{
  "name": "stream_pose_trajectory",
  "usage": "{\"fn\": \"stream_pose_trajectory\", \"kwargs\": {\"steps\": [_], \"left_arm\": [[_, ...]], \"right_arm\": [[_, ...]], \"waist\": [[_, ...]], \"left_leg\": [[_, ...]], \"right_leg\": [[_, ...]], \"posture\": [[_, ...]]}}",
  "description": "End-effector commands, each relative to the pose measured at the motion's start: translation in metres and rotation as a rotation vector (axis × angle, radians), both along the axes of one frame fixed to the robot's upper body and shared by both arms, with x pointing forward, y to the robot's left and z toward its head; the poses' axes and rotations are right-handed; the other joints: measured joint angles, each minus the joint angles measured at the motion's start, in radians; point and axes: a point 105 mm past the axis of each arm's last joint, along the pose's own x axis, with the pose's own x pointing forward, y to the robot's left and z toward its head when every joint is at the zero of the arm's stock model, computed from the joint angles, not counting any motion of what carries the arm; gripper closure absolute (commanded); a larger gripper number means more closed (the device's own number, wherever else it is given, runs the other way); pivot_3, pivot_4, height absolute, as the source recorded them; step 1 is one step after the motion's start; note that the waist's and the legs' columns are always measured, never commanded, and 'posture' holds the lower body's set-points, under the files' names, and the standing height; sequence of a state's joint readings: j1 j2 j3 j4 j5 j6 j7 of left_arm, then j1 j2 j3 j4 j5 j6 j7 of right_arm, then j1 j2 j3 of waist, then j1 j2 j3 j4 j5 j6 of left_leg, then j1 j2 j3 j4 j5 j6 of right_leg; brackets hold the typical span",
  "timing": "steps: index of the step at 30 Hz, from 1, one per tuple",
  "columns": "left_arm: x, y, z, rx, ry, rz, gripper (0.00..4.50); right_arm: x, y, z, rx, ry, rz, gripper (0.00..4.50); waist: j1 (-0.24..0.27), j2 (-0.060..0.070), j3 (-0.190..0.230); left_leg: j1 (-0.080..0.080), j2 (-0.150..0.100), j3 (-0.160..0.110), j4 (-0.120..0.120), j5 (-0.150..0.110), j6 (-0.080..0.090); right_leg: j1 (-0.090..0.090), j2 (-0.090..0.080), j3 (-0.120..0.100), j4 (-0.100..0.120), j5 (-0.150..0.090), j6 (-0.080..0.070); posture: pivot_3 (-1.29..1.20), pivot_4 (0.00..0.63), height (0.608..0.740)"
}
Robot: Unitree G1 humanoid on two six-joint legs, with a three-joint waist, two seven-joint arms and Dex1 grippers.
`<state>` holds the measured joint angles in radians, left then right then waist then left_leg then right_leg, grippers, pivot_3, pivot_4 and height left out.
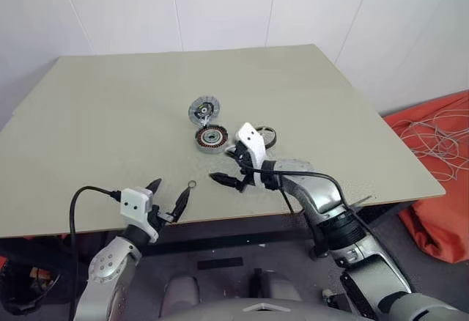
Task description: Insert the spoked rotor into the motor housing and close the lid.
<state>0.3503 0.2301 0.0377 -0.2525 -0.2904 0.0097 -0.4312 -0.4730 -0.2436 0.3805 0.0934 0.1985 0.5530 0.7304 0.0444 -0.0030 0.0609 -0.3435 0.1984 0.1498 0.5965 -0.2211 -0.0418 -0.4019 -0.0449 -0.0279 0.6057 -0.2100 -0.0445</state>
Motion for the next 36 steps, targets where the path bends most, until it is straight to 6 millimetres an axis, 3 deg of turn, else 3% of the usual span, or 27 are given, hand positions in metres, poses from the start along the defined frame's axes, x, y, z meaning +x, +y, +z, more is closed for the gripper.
{"fn": "stream_pose_trajectory", "kwargs": {"steps": [1,27,36], "left_arm": [[0.001,0.002,0.016,0.006,-0.062,0.0,0.01],[0.003,-0.001,0.017,-0.003,-0.057,0.004,0.01],[0.003,-0.002,0.021,-0.005,-0.06,0.011,0.01]], "right_arm": [[0.001,0.014,0.003,-0.037,-0.064,0.082,0.0],[-0.007,0.072,-0.006,-0.052,-0.114,0.262,0.0],[-0.01,0.074,-0.012,-0.063,-0.108,0.281,0.0]], "waist": [[0.0,0.0,0.0],[-0.003,0.0,0.0],[-0.002,0.0,0.0]], "left_leg": [[0.0,0.0,0.0,0.0,0.0,0.0],[0.001,0.001,0.0,0.0,0.0,0.0],[0.001,0.001,0.0,0.0,0.0,0.0]], "right_leg": [[0.0,0.0,0.0,0.0,0.0,0.0],[0.0,0.0,0.0,0.001,0.001,-0.002],[0.0,0.0,0.0,0.001,0.001,-0.002]], "posture": [[0.0,0.0,0.74],[0.0,0.0,0.74],[0.0,0.0,0.74]]}}
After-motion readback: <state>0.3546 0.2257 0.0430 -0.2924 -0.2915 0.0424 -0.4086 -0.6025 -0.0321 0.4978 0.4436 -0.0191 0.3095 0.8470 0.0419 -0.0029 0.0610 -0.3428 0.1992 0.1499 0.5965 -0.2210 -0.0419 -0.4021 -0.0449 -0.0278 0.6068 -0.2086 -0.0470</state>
